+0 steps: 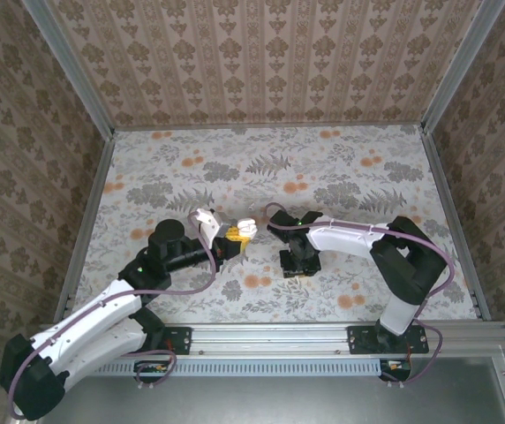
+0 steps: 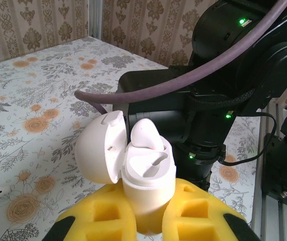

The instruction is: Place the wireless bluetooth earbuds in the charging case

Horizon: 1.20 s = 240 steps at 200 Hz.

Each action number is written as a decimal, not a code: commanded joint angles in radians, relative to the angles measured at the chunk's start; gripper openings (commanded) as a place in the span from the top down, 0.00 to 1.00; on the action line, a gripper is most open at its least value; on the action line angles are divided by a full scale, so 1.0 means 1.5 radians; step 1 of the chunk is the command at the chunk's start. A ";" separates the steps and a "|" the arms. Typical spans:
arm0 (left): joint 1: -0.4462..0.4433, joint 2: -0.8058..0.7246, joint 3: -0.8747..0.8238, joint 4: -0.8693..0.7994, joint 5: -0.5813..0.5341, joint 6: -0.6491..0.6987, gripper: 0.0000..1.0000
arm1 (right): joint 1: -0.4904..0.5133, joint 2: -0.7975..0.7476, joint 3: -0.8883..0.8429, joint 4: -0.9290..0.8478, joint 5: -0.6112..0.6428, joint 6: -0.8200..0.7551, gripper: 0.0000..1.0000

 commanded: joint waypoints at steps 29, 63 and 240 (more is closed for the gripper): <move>-0.002 -0.012 -0.004 -0.007 -0.002 0.004 1.00 | 0.006 0.022 0.022 -0.032 0.020 -0.010 0.77; -0.002 -0.012 -0.005 -0.006 -0.002 0.004 1.00 | 0.006 0.010 0.025 -0.037 0.027 -0.010 0.83; -0.002 0.060 0.026 0.129 0.000 0.007 1.00 | 0.012 -0.417 0.092 0.102 0.132 -0.052 0.91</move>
